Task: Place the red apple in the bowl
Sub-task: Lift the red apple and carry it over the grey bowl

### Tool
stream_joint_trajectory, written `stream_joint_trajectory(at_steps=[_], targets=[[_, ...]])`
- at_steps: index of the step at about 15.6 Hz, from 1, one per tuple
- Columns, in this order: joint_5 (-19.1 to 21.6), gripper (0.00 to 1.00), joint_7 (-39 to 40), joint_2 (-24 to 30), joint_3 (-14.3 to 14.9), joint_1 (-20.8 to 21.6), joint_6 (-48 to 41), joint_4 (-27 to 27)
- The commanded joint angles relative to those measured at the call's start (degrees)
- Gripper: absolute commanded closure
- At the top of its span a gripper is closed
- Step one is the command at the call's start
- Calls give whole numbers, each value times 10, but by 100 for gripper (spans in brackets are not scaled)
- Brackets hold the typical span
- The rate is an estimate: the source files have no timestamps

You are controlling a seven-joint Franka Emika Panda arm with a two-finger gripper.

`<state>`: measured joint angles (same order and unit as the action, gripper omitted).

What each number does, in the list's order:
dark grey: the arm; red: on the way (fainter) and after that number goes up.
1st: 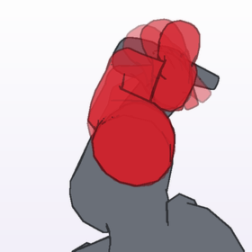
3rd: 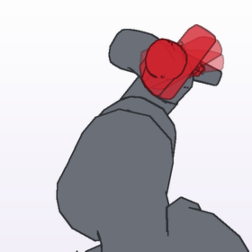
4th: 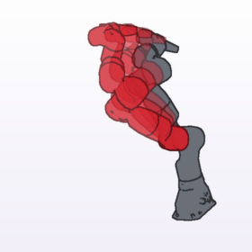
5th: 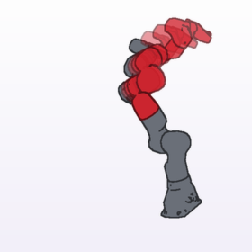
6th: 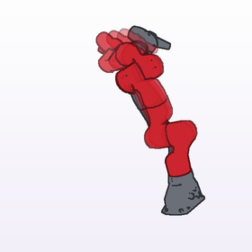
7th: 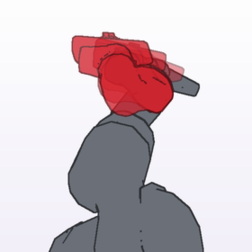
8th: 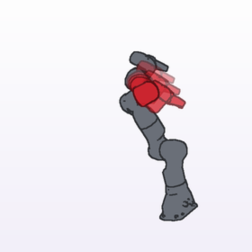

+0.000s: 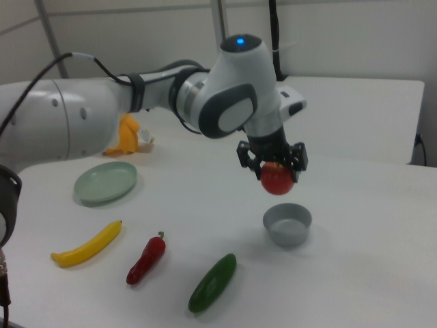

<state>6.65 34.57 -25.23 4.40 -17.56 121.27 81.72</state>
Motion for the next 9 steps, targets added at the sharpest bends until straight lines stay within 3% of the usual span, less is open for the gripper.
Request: stream_joint_trajectory(at_steps=[1, 4, 9], targets=[[16, 93, 36, -1, 6, -1, 37, 44], [17, 93, 31, -18, 6, -2, 111, 73], [42, 93, 30, -45, 7, 0, 155, 78]])
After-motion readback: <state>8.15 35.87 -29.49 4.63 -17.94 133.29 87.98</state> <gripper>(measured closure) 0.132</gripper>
